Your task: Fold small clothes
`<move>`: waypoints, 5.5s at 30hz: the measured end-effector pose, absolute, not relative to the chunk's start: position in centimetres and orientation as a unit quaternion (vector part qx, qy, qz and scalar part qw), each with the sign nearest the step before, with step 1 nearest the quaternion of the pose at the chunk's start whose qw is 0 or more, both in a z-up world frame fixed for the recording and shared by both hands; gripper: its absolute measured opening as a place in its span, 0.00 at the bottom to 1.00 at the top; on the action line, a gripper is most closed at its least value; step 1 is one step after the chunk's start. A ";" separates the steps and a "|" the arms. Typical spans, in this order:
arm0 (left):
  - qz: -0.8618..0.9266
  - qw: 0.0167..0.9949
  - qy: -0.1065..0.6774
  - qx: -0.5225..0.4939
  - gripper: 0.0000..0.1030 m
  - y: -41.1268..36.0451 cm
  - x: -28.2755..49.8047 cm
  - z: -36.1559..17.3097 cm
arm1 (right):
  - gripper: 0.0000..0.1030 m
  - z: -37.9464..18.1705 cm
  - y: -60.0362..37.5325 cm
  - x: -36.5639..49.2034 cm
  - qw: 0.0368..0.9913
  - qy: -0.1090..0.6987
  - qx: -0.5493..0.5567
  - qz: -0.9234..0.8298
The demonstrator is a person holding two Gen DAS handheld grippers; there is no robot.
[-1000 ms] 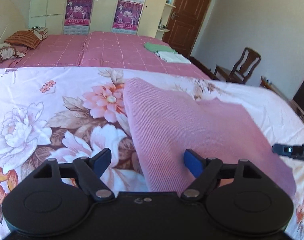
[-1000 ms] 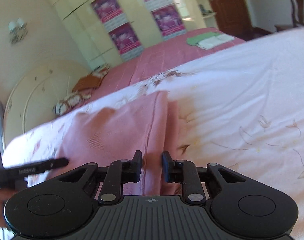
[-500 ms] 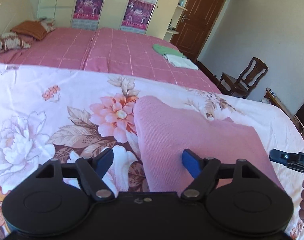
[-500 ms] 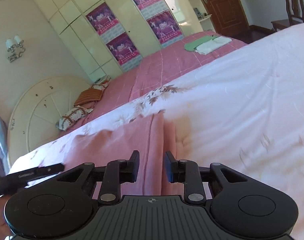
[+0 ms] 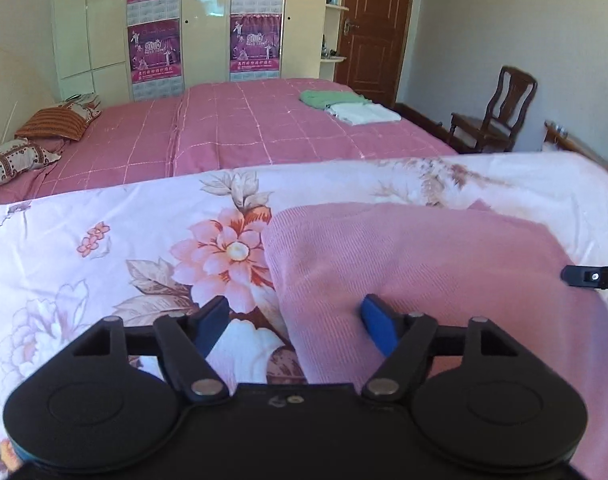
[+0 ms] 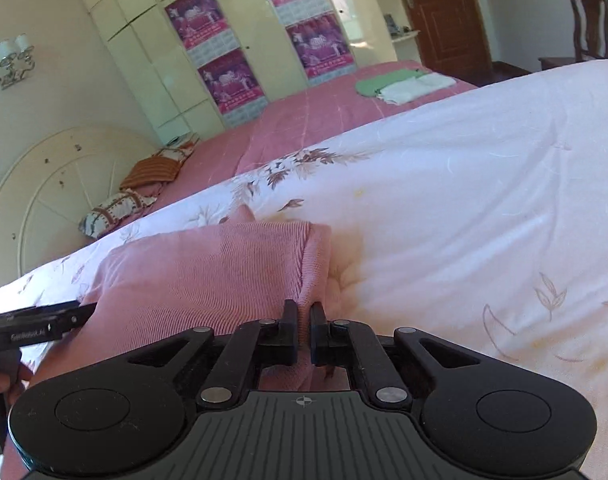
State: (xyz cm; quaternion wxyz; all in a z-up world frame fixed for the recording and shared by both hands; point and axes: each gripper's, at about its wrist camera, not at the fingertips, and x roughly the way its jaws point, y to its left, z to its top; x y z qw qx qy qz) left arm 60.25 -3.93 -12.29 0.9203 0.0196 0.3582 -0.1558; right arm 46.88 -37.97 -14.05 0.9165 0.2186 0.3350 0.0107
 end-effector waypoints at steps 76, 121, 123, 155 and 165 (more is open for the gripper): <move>-0.263 0.812 0.478 -0.209 0.73 0.3 56.4 -15.5 | 0.63 -14.6 -41.8 42.3 0.812 0.412 0.392 0.134; -0.266 0.875 0.400 -0.061 0.30 16.5 49.7 -6.3 | 0.19 -5.5 -12.2 43.5 0.897 0.364 0.175 0.178; -0.251 0.876 0.406 -0.069 0.30 19.5 48.8 -6.9 | 0.19 -6.6 -9.0 44.2 0.888 0.369 0.190 0.197; -0.178 0.888 0.405 -0.125 0.46 29.7 45.0 -11.5 | 0.04 -12.0 -5.6 47.0 0.894 0.414 0.147 0.084; -0.166 0.881 0.409 -0.170 0.50 29.9 37.0 -15.0 | 0.00 -13.0 -1.1 39.6 0.891 0.432 0.015 0.142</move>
